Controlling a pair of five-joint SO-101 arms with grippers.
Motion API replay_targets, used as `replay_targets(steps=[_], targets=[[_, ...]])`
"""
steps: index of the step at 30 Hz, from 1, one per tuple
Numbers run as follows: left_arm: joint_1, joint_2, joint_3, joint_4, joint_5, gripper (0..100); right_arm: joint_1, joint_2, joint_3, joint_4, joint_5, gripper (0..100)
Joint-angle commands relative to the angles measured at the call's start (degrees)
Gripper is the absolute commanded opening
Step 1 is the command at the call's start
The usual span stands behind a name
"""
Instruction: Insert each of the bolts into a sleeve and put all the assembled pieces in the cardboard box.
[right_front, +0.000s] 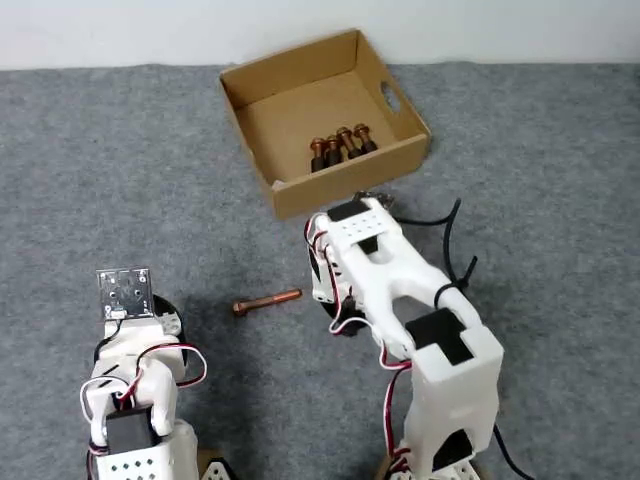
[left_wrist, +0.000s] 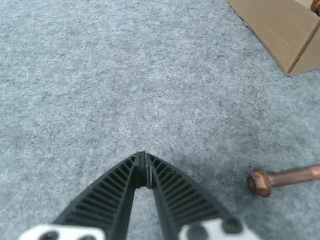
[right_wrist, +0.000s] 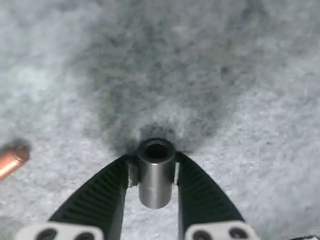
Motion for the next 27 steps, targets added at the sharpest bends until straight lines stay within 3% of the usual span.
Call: replay_targets(steps=[1,9,18,23,27], targets=[[-0.2,-0.3,-0.3,-1.5,-0.6,0,1.4,-0.7,-5.8,4.5,-0.4,0.7],[-0.2,-0.3,-0.3,-1.5,-0.6,0,2.2,-3.3,-20.9,24.4,-0.2,0.9],[0.0,-0.2,-0.3,-1.5,-0.6,0,3.5,-22.6,-18.8,24.4,5.8,0.9],[0.1,-0.1,-0.3,-1.2,-0.4,0,3.6,-32.7,-10.5,24.3,6.2,0.9],[2.9,0.7,-0.2,5.5,-0.4,0,5.3,-42.7,-3.5,24.1,6.3,0.9]])
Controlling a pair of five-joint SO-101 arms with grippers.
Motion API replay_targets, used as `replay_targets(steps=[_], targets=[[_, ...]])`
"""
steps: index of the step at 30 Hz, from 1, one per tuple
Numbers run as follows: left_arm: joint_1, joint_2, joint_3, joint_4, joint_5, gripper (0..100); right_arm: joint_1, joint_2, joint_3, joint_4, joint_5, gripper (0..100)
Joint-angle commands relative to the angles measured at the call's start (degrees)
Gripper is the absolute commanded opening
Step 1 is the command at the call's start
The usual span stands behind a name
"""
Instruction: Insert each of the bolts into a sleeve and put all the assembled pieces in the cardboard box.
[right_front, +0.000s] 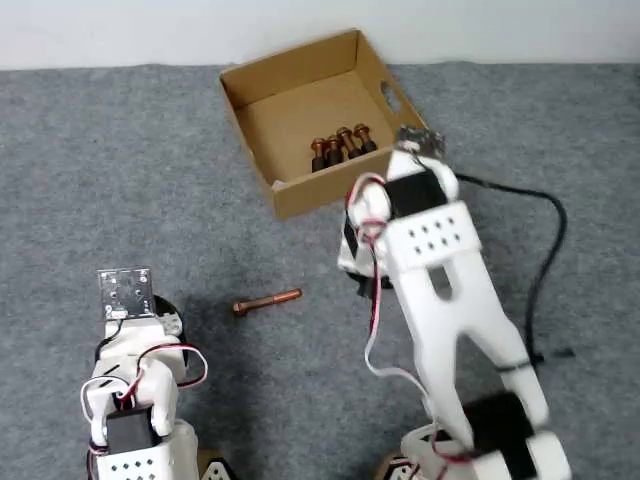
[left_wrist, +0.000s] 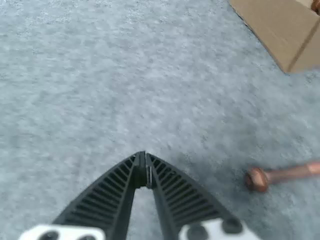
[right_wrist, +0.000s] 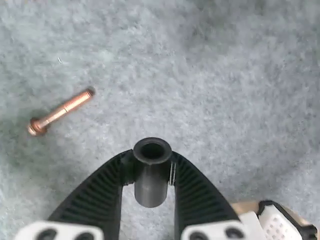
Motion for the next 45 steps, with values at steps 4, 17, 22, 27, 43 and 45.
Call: replay_targets(steps=[4,17,22,27,43,45], targets=[[1.8,0.8,-0.2,5.6,-0.6,0,7.0,-18.5,8.1,1.3,2.8,0.9],[2.4,0.8,-5.1,-5.0,-5.5,0,20.0,-48.0,30.7,-5.7,5.5,0.9],[3.8,1.1,-10.5,0.2,-5.4,0,23.1,-58.1,41.4,-11.2,5.6,0.9],[5.4,1.1,-16.1,5.4,-4.8,0,26.2,-65.0,51.9,-13.2,5.5,0.9],[10.5,25.7,-36.7,12.6,3.8,0,27.1,-89.8,62.1,-17.8,9.1,0.8],[10.5,33.8,-40.7,15.6,5.0,0,27.6,-90.1,62.4,-17.9,9.1,0.8]])
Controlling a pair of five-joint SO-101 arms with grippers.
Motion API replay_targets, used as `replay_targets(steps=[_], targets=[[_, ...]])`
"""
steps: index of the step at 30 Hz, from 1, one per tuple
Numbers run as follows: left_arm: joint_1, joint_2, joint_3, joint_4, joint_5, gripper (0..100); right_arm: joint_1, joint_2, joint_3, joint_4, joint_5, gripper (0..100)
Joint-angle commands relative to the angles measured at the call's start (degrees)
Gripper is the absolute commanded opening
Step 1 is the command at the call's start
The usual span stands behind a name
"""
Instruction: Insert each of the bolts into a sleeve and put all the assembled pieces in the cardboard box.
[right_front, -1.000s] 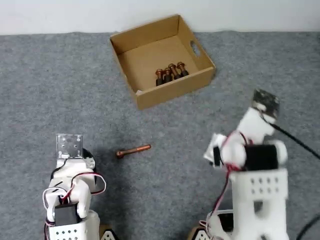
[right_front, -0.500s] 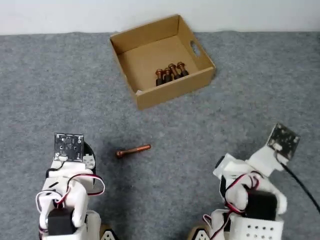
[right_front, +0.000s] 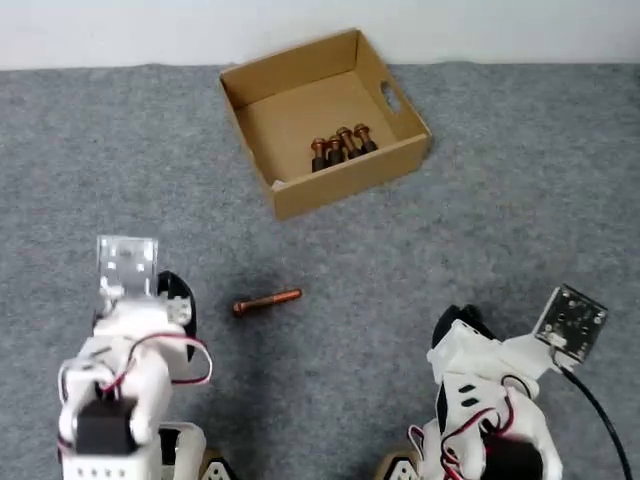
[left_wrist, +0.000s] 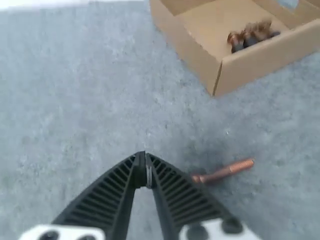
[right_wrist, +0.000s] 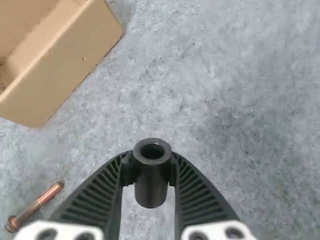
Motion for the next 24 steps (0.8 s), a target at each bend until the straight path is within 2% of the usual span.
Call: replay_targets(steps=[1,4,8,17,24], targets=[[0.3,15.0,-8.9,4.9,2.6,0,1.2,-0.4,-0.2,-1.7,0.6,0.8],[0.3,26.4,-13.8,8.1,4.2,0,1.2,-0.4,-0.2,-1.7,0.6,0.8],[0.6,39.4,-18.0,8.4,6.6,0,1.1,-0.5,-0.1,-1.7,0.6,0.8],[13.5,60.9,-23.3,8.4,10.6,0,1.0,-0.5,0.0,-1.7,0.6,0.8],[14.9,75.2,-32.2,8.4,12.5,0,1.0,-0.5,0.5,-2.0,0.6,0.8]])
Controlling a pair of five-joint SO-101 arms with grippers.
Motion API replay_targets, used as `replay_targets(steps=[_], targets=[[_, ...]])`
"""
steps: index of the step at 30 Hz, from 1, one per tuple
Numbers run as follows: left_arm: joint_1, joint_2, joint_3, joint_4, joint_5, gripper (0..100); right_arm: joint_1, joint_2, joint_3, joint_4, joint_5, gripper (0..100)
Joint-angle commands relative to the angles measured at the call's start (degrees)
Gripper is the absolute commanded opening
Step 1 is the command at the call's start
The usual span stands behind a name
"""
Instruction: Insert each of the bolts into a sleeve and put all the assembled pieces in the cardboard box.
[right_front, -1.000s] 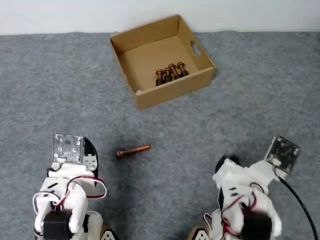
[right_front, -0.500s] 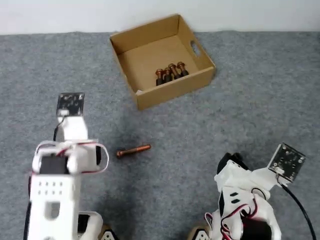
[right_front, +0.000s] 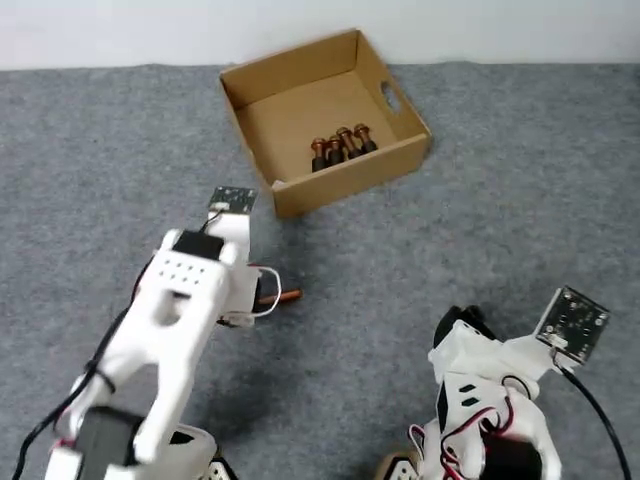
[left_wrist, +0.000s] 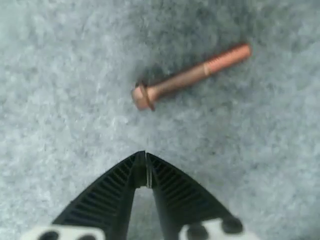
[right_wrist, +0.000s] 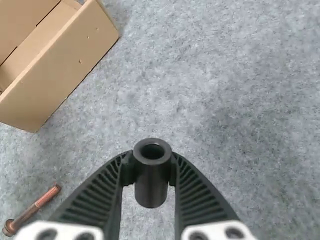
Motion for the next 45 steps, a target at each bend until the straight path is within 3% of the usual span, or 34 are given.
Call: replay_targets(steps=[1,6,9,13,17,28,31,35,37,45], targets=[[0.5,6.7,-5.8,0.5,0.7,0,0.4,-0.4,-0.2,-2.0,0.6,0.8],[-0.4,17.6,-12.0,0.4,0.9,0,0.4,-0.4,-0.2,-2.0,0.6,0.8],[-2.9,21.2,-20.4,-0.4,7.6,0,0.4,-0.4,-0.2,-2.0,0.6,0.8],[-5.7,17.8,-34.0,-0.3,16.4,0,0.4,-0.4,-0.2,-2.0,0.6,0.8],[-5.1,10.5,-39.1,-1.3,18.3,0,0.4,-0.4,-0.1,-2.0,0.6,0.8],[1.8,6.3,-31.3,12.6,20.5,1,0.3,-0.4,0.1,-2.0,0.6,0.8],[3.0,6.4,-26.5,12.1,23.7,7,0.2,-0.4,0.3,-2.1,0.6,0.8],[3.1,6.4,-22.5,9.8,25.6,31,0.2,-0.4,0.3,-2.1,0.6,0.8],[3.1,6.4,-21.1,8.1,27.3,38,0.2,-0.4,0.3,-2.1,0.6,0.8],[2.7,6.4,-14.3,-2.5,30.9,37,0.4,-0.4,0.3,-2.1,0.6,0.8]])
